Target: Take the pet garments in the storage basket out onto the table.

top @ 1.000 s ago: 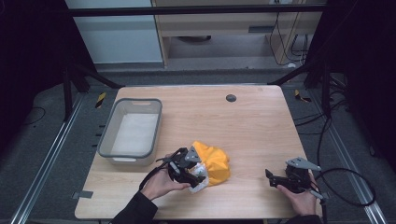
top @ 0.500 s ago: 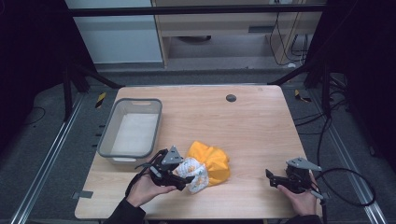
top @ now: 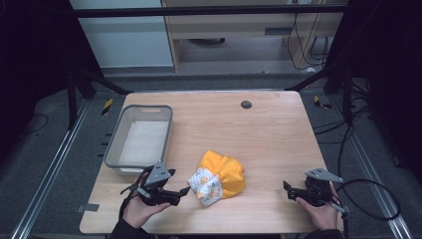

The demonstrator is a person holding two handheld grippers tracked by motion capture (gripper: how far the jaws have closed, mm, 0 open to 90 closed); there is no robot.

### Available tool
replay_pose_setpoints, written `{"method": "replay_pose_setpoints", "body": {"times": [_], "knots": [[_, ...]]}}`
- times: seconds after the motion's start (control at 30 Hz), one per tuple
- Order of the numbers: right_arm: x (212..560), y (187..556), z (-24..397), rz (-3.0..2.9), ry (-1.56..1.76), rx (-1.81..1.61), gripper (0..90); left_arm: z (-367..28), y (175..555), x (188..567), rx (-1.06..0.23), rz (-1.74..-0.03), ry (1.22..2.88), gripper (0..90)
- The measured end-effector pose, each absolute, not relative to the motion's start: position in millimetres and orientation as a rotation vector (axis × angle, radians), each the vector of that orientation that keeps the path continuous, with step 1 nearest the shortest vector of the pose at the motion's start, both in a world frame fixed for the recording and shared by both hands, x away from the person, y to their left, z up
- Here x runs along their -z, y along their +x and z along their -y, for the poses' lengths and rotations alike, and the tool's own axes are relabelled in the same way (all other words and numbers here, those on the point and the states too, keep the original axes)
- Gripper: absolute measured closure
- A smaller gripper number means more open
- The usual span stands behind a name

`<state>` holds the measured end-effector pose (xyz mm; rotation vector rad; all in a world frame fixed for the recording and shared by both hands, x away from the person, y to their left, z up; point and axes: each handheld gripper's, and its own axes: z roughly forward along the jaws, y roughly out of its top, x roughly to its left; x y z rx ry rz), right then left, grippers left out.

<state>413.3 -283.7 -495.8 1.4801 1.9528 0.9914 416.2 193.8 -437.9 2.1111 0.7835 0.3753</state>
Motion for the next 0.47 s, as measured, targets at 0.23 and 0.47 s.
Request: {"method": "replay_pose_setpoints", "body": {"times": [0.23, 0.47], "knots": [[495.9, 412.8, 284.1, -1.949, 1.485, -0.995, 5.8, -213.7, 409.3, 448.7, -0.39, -0.844, 2.073, 20.1], [495.8, 412.7, 284.0, -1.949, 1.491, -0.997, 5.8, -240.7, 400.4, 463.8, -0.412, -0.922, 2.041, 19.0]]}}
